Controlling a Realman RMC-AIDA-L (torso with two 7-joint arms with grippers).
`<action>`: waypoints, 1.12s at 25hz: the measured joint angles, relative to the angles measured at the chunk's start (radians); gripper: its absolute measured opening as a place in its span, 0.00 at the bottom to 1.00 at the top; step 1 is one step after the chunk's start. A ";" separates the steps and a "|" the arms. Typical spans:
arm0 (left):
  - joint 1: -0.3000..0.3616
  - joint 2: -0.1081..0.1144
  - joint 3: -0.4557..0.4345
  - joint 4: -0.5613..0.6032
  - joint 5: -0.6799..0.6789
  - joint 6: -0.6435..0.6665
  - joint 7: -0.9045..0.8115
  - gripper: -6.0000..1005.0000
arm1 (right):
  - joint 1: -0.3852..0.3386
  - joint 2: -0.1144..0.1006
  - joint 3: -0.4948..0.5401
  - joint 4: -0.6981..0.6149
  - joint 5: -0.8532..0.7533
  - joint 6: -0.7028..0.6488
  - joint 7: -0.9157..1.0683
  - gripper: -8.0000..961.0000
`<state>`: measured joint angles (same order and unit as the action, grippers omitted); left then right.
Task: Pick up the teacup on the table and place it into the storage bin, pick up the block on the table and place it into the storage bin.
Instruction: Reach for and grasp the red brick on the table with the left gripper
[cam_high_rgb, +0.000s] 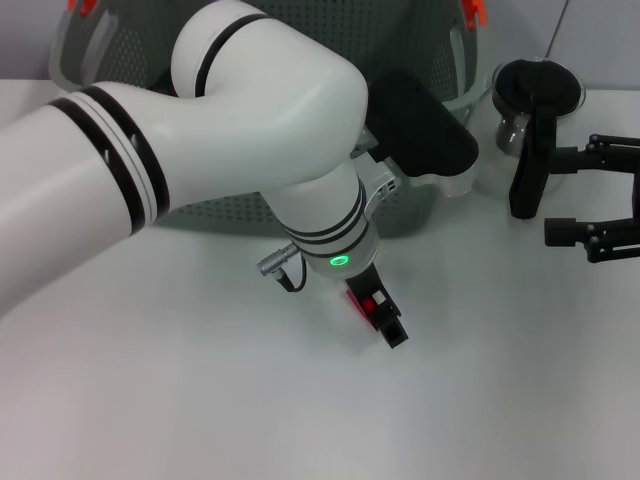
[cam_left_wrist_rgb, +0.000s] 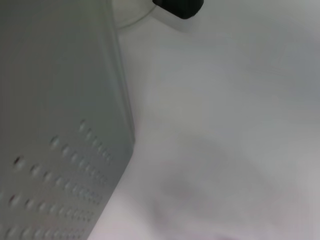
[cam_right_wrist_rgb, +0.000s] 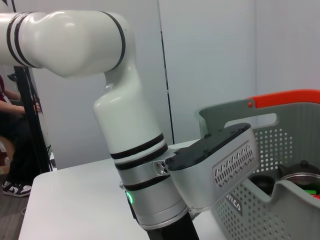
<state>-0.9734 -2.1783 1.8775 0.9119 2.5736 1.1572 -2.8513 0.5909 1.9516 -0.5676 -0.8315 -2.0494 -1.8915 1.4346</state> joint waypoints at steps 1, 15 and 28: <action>0.000 0.000 0.000 -0.001 0.000 -0.001 0.000 0.86 | -0.002 0.000 0.000 0.000 0.000 0.000 -0.002 0.96; -0.002 0.000 0.006 -0.030 -0.002 -0.036 -0.001 0.85 | -0.005 0.004 0.000 0.008 0.000 0.000 -0.013 0.97; -0.002 0.000 0.011 -0.048 -0.005 -0.056 0.000 0.85 | -0.003 0.007 0.000 0.011 0.000 0.000 -0.020 0.97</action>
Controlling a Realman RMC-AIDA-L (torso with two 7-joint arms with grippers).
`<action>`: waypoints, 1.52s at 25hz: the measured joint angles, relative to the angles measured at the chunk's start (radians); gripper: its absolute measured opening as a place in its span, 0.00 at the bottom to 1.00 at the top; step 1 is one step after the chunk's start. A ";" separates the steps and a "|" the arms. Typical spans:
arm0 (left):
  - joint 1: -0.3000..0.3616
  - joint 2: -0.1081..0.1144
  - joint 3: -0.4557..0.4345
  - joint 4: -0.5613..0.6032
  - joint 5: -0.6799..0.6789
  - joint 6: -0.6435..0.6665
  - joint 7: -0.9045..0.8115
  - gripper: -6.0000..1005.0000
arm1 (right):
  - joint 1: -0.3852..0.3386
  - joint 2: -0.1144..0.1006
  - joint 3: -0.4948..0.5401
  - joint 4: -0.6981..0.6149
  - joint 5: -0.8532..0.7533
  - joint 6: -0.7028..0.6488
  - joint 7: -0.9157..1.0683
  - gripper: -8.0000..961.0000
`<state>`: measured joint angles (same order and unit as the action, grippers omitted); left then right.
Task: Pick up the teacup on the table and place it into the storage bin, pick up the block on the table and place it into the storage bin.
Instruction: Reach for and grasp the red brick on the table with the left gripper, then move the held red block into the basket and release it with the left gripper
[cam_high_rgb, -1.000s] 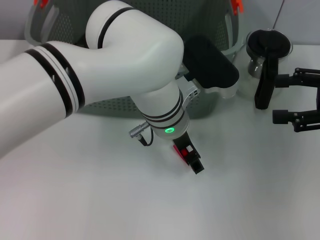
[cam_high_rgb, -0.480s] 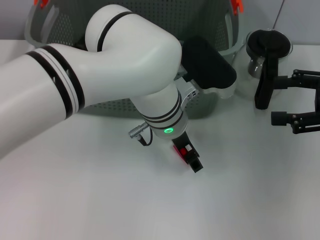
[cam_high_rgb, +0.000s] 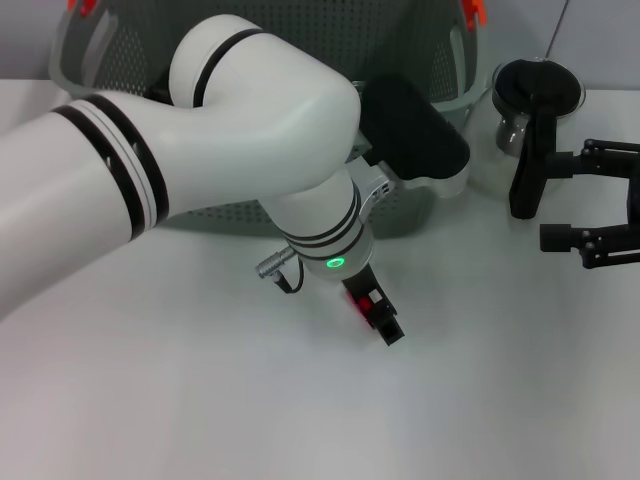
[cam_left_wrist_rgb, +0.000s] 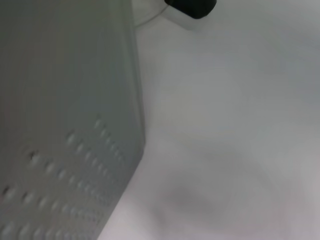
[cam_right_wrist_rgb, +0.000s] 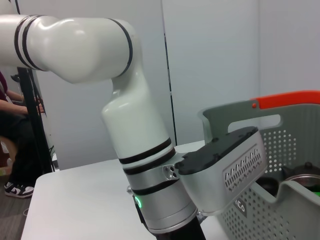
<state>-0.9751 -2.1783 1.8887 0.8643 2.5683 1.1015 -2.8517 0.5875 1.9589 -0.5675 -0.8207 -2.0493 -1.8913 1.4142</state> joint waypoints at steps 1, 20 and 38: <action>0.000 0.000 0.000 -0.004 -0.001 -0.001 0.000 0.84 | 0.000 0.001 0.000 0.000 0.000 0.000 0.000 0.97; 0.006 0.000 0.011 -0.015 -0.024 -0.026 0.000 0.84 | -0.004 0.008 0.000 0.000 0.000 0.009 -0.011 0.97; -0.005 0.000 0.011 -0.031 -0.032 -0.017 -0.013 0.67 | -0.006 0.009 0.000 0.000 0.004 0.006 -0.012 0.97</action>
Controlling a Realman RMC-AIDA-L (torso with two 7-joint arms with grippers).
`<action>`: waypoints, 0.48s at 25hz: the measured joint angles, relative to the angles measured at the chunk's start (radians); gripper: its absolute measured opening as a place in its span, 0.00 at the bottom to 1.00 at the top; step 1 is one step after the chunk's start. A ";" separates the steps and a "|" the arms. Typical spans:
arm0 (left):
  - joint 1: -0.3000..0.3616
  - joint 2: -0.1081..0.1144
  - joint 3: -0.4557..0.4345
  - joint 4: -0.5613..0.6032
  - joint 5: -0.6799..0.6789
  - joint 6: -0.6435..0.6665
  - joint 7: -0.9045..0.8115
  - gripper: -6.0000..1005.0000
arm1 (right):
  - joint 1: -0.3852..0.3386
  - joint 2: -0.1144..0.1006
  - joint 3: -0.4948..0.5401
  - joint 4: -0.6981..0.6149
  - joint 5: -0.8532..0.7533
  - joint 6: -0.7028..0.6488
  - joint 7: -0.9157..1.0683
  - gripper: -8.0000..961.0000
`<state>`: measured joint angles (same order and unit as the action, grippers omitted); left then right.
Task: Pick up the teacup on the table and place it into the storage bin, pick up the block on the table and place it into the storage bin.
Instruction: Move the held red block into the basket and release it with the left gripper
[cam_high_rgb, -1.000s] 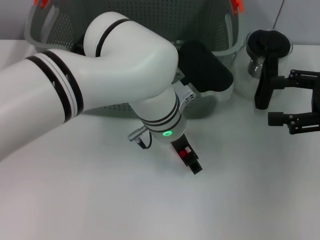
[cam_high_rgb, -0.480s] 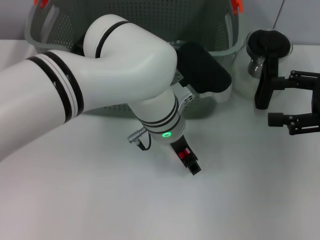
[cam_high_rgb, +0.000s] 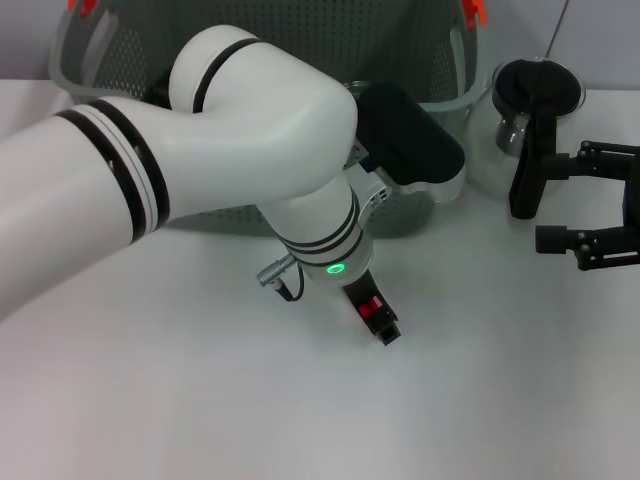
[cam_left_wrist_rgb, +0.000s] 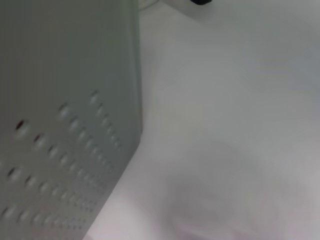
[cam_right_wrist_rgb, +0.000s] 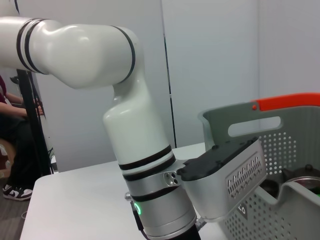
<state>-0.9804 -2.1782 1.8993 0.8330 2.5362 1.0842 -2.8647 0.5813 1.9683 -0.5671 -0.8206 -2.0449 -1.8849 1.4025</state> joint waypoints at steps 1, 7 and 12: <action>0.000 0.000 0.000 0.000 0.000 0.000 0.000 0.67 | 0.000 0.000 0.001 0.000 0.000 -0.001 0.000 0.97; 0.040 0.001 -0.011 0.116 -0.005 0.075 0.003 0.67 | -0.001 0.000 0.005 0.000 -0.003 -0.004 -0.001 0.97; 0.165 0.002 -0.102 0.326 0.023 0.214 0.045 0.66 | -0.010 -0.002 0.007 -0.003 -0.003 -0.006 0.000 0.97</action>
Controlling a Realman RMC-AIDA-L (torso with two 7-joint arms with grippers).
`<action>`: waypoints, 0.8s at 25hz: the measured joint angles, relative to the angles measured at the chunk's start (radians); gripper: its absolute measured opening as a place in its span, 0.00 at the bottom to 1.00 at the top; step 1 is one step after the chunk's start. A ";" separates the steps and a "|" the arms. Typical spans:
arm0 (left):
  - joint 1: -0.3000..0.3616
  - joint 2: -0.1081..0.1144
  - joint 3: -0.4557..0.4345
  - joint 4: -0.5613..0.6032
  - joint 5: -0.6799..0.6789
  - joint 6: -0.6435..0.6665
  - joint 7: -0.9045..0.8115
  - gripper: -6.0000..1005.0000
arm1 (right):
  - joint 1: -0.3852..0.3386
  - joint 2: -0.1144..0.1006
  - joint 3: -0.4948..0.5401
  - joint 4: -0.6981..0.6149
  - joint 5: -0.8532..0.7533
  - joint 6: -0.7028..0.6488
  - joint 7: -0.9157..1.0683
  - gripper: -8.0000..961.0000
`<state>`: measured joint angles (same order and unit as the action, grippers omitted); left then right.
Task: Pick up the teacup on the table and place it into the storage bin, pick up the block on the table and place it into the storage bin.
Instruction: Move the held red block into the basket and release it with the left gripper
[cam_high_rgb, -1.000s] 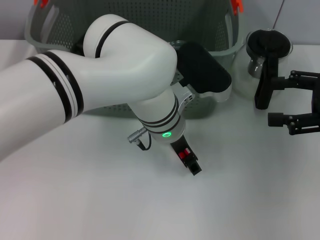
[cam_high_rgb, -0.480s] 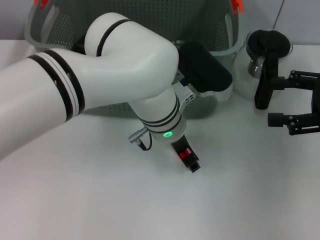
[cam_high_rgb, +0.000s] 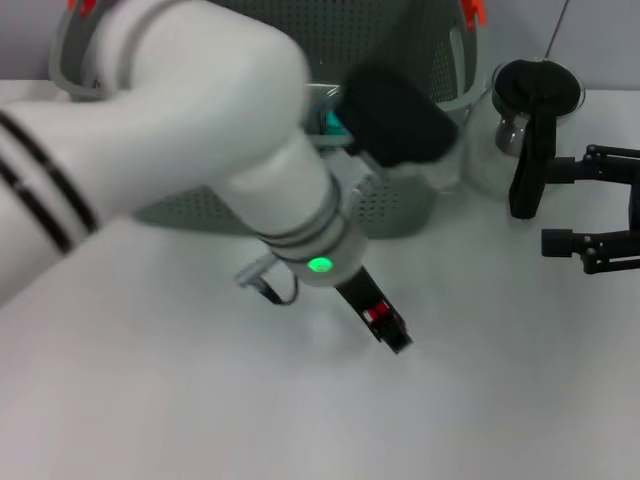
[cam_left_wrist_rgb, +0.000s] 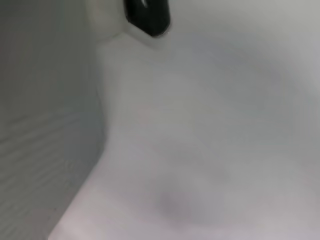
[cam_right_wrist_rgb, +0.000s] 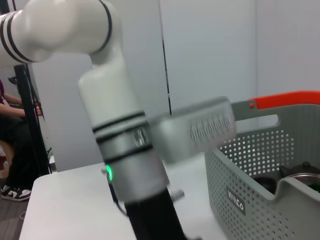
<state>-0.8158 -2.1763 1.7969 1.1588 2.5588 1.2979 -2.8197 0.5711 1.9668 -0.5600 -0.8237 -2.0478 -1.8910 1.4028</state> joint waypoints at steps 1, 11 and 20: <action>0.038 0.000 -0.045 0.046 0.007 0.027 0.024 0.66 | -0.002 -0.001 0.000 -0.001 0.001 0.000 0.000 0.97; 0.198 0.007 -0.518 0.297 -0.212 0.184 0.301 0.66 | -0.011 -0.006 0.002 -0.002 0.000 -0.005 0.003 0.97; 0.106 0.066 -0.801 0.237 -0.345 0.161 0.414 0.67 | -0.015 -0.002 0.001 -0.002 -0.001 -0.012 0.009 0.97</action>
<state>-0.7101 -2.1102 0.9959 1.3955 2.2133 1.4587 -2.4057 0.5562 1.9647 -0.5586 -0.8253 -2.0485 -1.9032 1.4122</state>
